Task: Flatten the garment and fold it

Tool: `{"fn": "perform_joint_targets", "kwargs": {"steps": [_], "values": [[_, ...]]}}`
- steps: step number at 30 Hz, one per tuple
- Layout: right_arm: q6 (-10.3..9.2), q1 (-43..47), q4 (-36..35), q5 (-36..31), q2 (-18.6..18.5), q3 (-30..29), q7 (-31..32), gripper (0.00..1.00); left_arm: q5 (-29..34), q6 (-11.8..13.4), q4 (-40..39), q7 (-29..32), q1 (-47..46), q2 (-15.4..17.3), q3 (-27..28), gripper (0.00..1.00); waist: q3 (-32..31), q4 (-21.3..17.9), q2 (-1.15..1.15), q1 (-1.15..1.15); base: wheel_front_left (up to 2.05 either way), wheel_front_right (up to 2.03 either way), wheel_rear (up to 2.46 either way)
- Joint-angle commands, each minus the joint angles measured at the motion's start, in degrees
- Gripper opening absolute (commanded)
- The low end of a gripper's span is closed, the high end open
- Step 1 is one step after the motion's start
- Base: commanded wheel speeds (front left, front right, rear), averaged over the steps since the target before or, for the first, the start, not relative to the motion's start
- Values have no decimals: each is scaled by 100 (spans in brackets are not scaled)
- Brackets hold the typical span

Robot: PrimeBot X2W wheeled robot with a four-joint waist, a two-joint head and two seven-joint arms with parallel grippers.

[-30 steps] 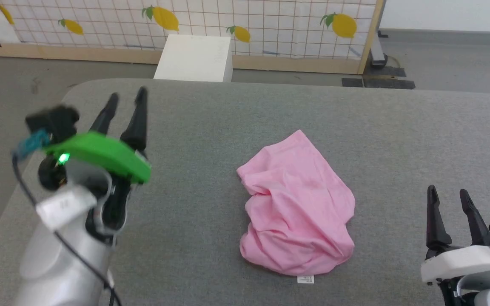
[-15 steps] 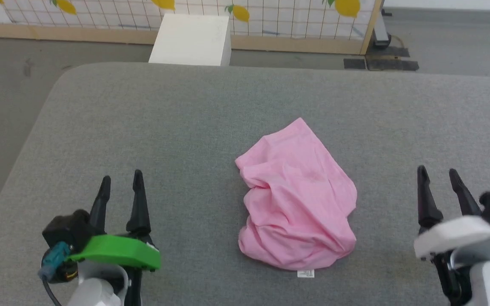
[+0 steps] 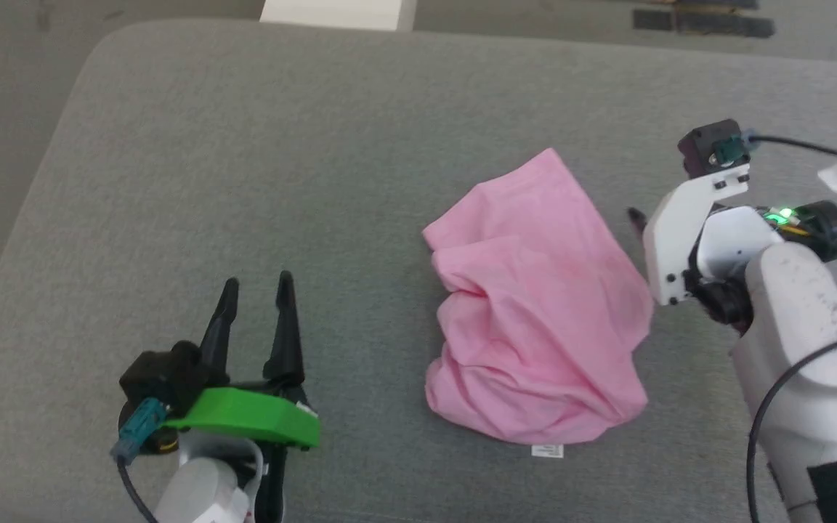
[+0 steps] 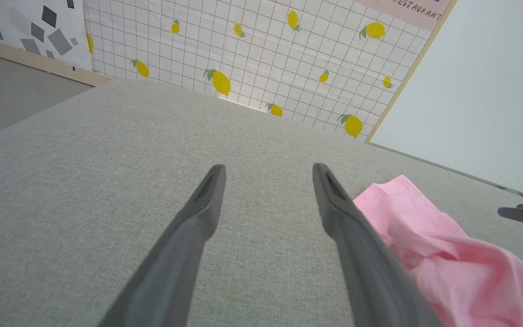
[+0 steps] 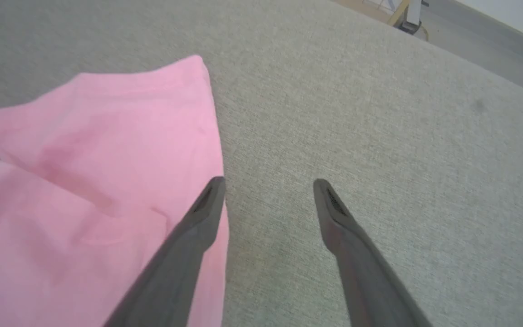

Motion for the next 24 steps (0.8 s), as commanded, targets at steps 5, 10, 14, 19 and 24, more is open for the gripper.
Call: {"fn": "perform_joint_targets", "kwargs": {"steps": [5, 10, 14, 19, 24], "values": [[-9, -231, 508, 17, -173, 381, 725, 100, 148, -163, 81, -25, -259, -169, 3, 100, 562, 684, 0, 0, 0, 0, 0], [-9, -105, 498, 817, -473, 1042, 1321, 0, 255, -302, 245, -26, -217, -325, 186, 100, 435, 708, 0, 0, 0, 0, 0], [-9, -138, 172, 1019, -594, 884, 954, 0, 308, -377, 317, -26, -199, -359, 233, 100, 258, 580, 0, 0, 0, 0, 0], [-9, 74, -458, 1115, -675, 250, 313, 0, 346, -454, 433, -26, -124, -390, 225, 100, -90, 335, 0, 0, 0, 0, 0], [-9, 875, -1222, 1010, -641, -588, 94, 0, 339, -496, 539, -26, 31, -404, 275, 100, -492, -35, 0, 0, 0, 0, 0]]}}
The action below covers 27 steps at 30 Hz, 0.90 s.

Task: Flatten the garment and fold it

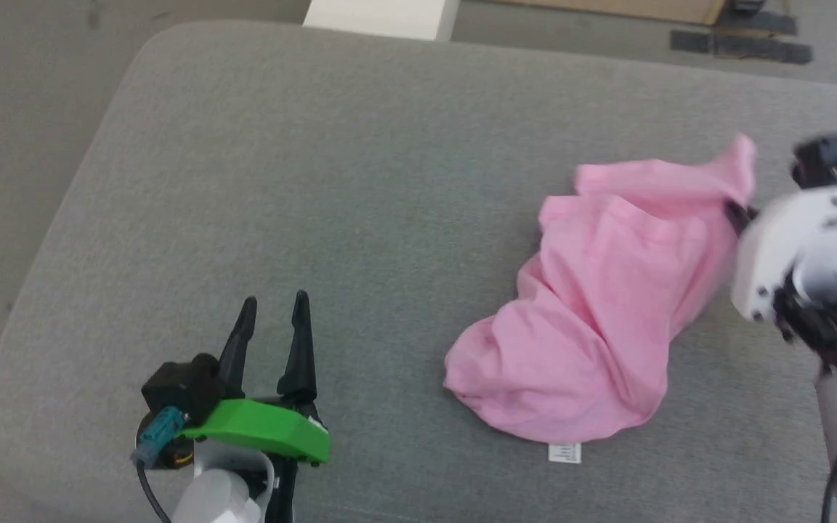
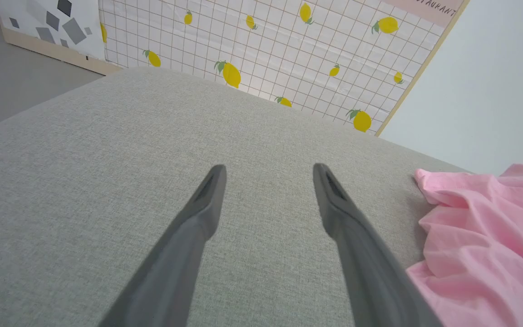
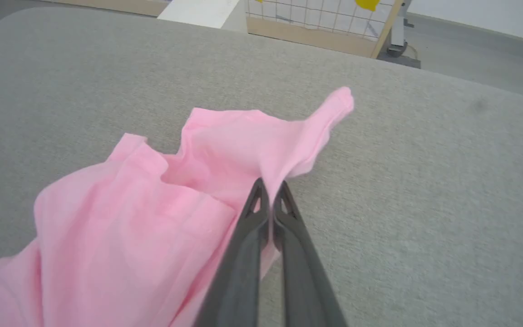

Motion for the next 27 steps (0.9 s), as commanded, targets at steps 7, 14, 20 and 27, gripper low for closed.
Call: {"fn": "perform_joint_targets", "kwargs": {"steps": [7, 14, 20, 27], "values": [[-8, 1888, -945, -298, 563, -1261, 265, 0, 15, -69, 114, -25, 190, -32, 32, 100, -648, -767, 0, 0, 0, 0, 0], [-8, 2814, -1160, -251, 1042, -1539, 54, 100, -67, -68, 222, -24, 306, -34, 43, 100, -746, -978, 0, 0, 0, 0, 0], [-8, 2726, -1295, -103, 1093, -2078, -1093, 100, -205, -142, 249, 128, 203, -33, -60, 100, -796, -1027, 0, 0, 0, 0, 0], [-8, 2679, -1305, -230, 1096, -2425, -1539, 100, -524, -283, 431, 1646, -839, -47, -1042, 100, -725, -1029, 0, 0, 0, 0, 0]]}}
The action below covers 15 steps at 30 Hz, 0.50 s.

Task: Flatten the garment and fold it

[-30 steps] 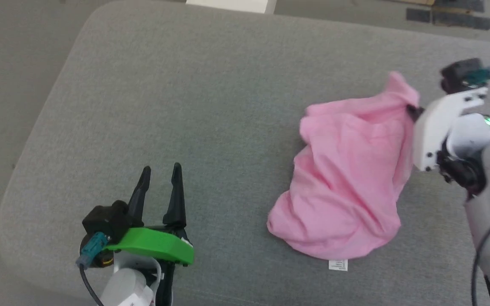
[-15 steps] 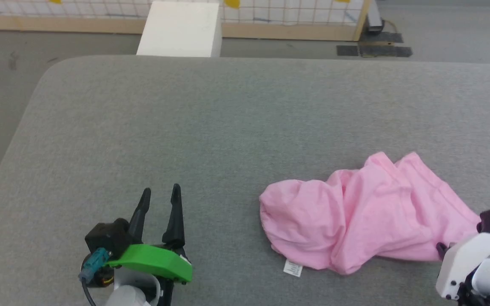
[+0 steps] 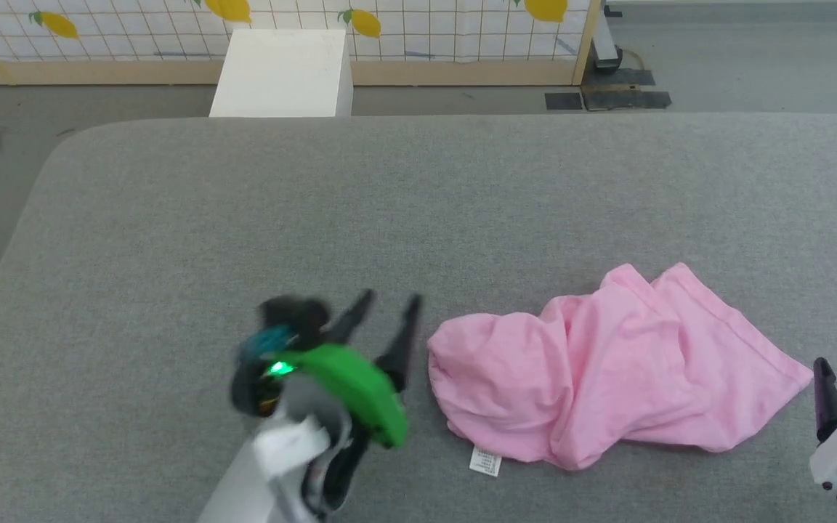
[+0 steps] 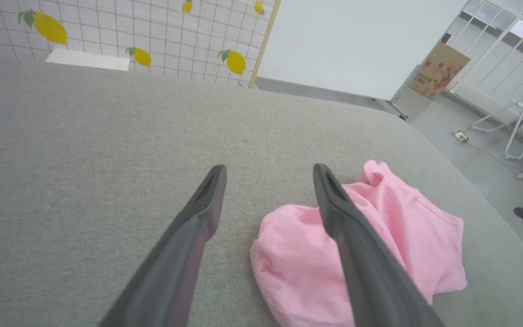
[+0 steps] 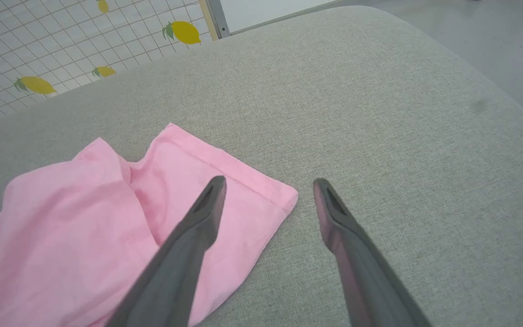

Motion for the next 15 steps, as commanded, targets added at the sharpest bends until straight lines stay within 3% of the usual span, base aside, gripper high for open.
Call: {"fn": "perform_joint_targets", "kwargs": {"steps": [1, 5, 7, 10, 15], "values": [[-8, -104, -6, -17, 5, 17, -34, 100, -116, 27, 189, 530, -254, -15, -232, 100, 28, -40, 0, 0, 0, 0, 0], [-8, -145, 44, 45, 5, 121, -21, 100, -263, 391, 732, 2043, -811, -16, -790, 100, 140, -160, 0, 0, 0, 0, 0], [-8, -160, 72, 100, 5, 205, -29, 100, -316, 580, 931, 2457, -1019, -17, -940, 100, 205, -222, 0, 0, 0, 0, 0], [-8, -172, 106, 155, 5, 285, -64, 100, -328, 737, 1242, 2818, -1243, -17, -1132, 100, 328, -298, 0, 0, 0, 0, 0], [-8, -202, 179, 211, 6, 310, -140, 100, -556, 658, 1682, 2927, -1397, -17, -1430, 100, 494, -359, 0, 0, 0, 0, 0]]}}
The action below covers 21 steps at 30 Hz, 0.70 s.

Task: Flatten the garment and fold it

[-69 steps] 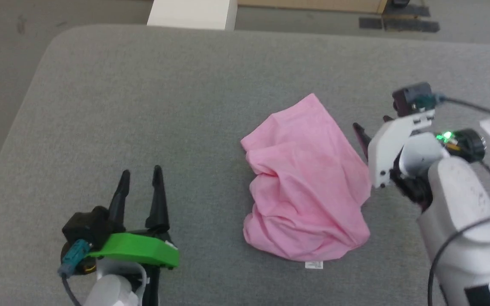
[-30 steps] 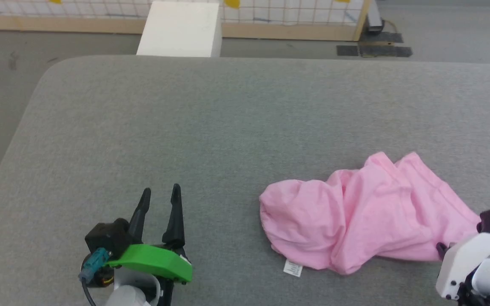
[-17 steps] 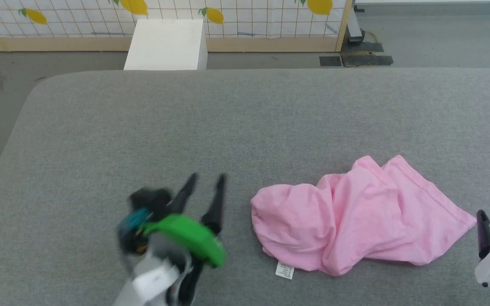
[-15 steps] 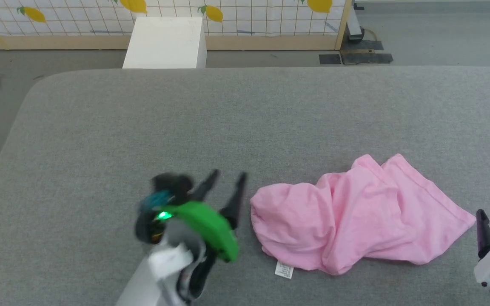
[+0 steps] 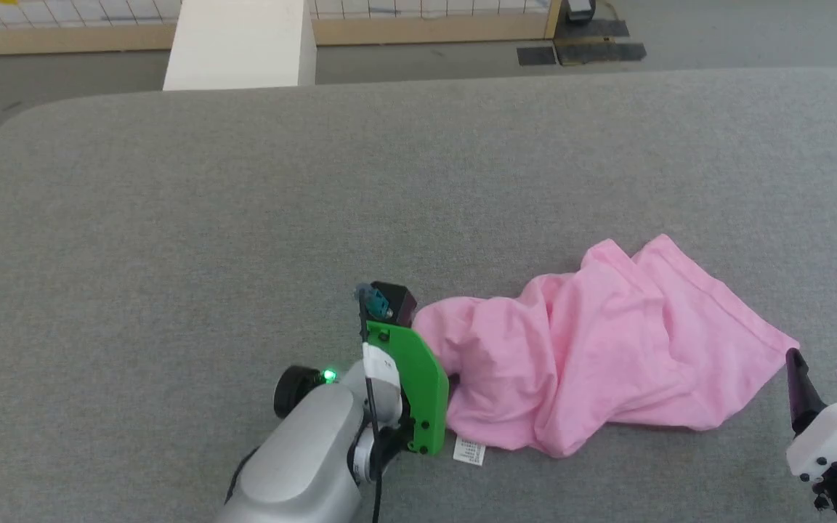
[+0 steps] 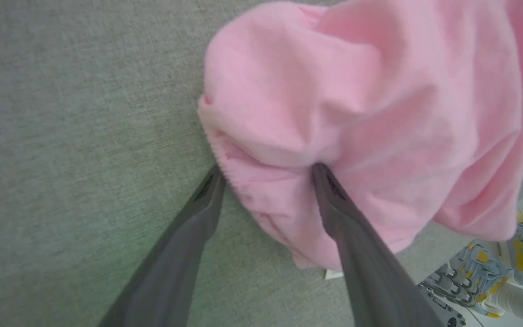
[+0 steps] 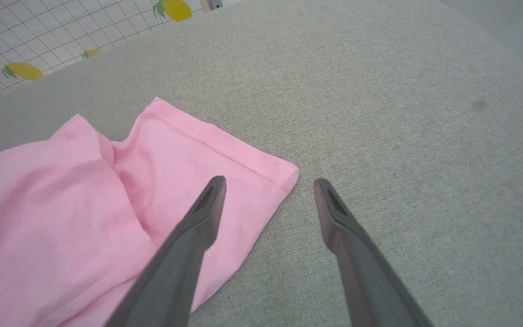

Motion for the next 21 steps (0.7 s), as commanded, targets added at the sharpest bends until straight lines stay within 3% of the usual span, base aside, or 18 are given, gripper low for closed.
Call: {"fn": "perform_joint_targets", "kwargs": {"steps": [1, 2, 6, 15, 21], "values": [[-8, -108, 68, 15, 1, -35, -61, 100, -170, -23, 143, -141, -105, 12, -86, 8, 134, -52, -1, 0, 0, 0, 0], [-8, -114, 88, 2, 1, -38, -69, 100, -233, -15, 174, -228, -112, 12, -94, 0, 143, -47, -1, 0, 0, 0, 0], [-8, -119, 185, -5, 1, -40, -126, 100, -437, -11, 207, -721, -266, 12, -25, 0, 105, 21, -1, 0, 0, 0, 0], [-8, -142, 271, -73, 1, 72, -148, 100, -492, -69, -151, -2269, -1481, 118, 800, 0, -119, 165, -1, 0, 0, 0, 0], [-8, -148, 295, -72, 1, 157, -158, 100, -601, 168, -494, -2531, -1214, 453, 1210, 0, -228, 159, -1, 0, 0, 0, 0]]}}
